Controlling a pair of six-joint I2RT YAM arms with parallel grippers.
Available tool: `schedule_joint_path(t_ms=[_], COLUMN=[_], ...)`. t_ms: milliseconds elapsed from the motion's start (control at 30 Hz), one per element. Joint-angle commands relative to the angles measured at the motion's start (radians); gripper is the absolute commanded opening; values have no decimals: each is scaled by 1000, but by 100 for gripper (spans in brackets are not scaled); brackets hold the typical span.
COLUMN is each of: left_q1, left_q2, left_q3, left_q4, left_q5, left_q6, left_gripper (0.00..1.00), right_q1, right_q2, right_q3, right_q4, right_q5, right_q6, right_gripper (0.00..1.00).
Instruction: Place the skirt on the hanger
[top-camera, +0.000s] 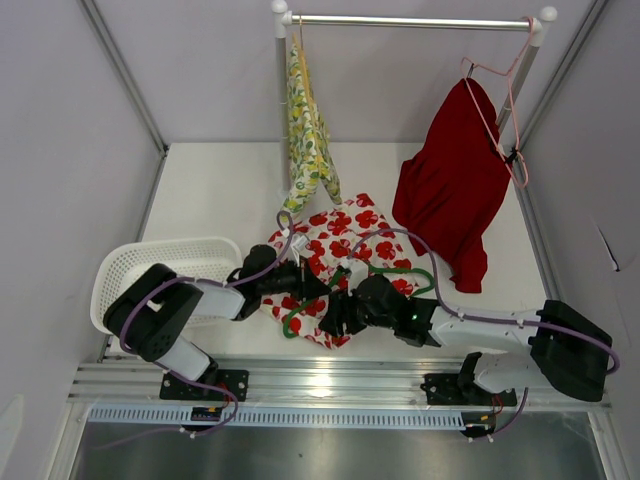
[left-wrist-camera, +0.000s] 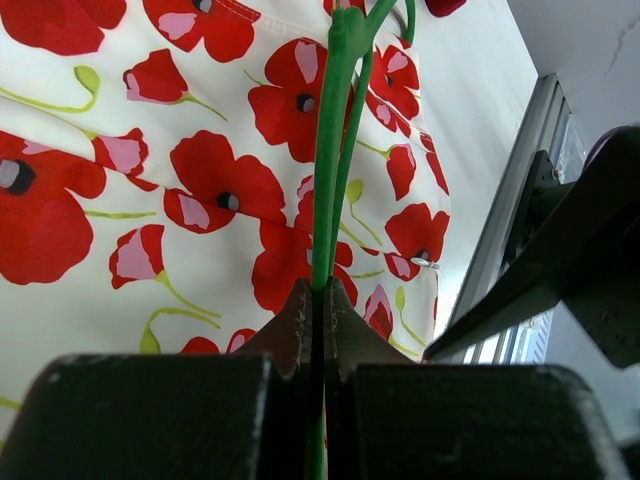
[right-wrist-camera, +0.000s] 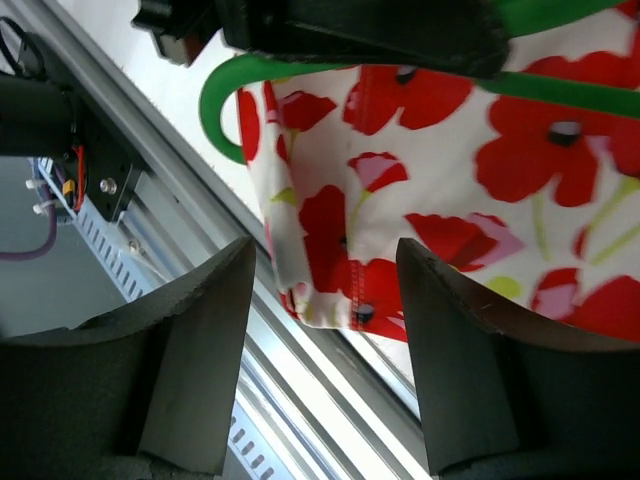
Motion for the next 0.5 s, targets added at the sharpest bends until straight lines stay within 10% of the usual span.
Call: schedule_joint_path(t_ms=[0,300,467], left_q1=[14,14,13], left_q2=[1,-14,-50], left_q3=[23,52,74], left_q4=[-23,-77,-170], left_q5=[-53,-87,-144], left_q6=[41,46,51], left_gripper=[0,0,0], right_q1=[38,167,335], right_q2=[29,68,109], right_q3=[54,71,125], right_q4=[86,79,-35], right_q5=[-17,27,225], right_q6=[26,4,-65], right_gripper=[62,18,10])
